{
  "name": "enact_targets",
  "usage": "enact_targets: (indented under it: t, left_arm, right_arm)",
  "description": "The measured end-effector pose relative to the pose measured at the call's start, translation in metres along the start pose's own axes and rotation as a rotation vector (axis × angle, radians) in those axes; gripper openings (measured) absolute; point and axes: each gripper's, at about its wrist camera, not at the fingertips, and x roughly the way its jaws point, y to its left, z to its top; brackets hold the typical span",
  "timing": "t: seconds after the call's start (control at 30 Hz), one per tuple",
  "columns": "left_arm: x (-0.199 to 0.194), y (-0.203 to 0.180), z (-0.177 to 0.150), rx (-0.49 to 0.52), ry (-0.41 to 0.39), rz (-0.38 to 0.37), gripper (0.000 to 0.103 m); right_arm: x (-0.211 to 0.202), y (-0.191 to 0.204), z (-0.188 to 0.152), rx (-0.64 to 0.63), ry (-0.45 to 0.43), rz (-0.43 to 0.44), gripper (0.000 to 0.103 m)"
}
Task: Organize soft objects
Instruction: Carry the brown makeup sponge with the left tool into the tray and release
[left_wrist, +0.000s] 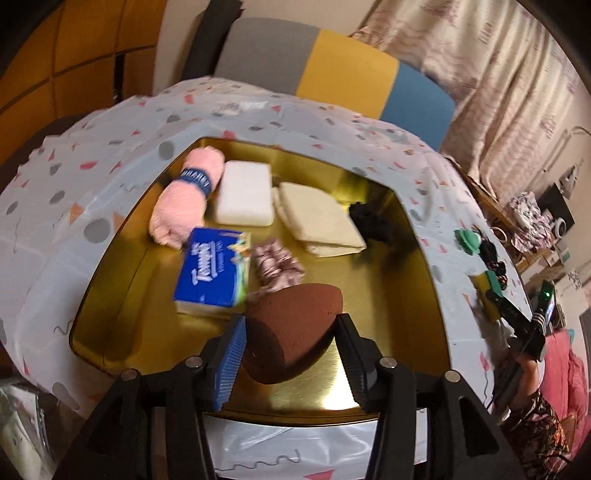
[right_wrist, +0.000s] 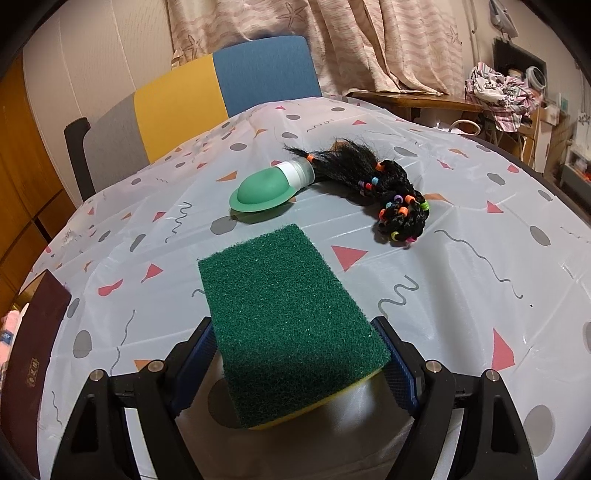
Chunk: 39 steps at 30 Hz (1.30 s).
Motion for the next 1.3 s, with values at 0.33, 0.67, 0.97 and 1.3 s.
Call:
enact_targets:
  t: [0.33,0.67,0.97,1.3]
  left_arm:
    - [-0.006,0.001,-0.007,0.012,-0.08,0.104,0.069]
    - [-0.021,-0.009,-0.007,-0.016,-0.135,-0.001,0.069]
    - [-0.017,-0.033,-0.019,0.038,-0.113,-0.077,0.069]
    - [-0.019,-0.028,-0.021,0.002,-0.11,-0.103,0.069]
  right_arm:
    - [0.001,0.003,0.0,-0.016,0.008,-0.022,0.083]
    - [-0.003,0.002,0.001,-0.01,0.007,-0.024,0.082]
    - [-0.048,0.041,-0.001,-0.052,-0.031,0.082,0.082]
    - [-0.089,0.134,-0.017,-0.127,-0.032,0.298,0.082]
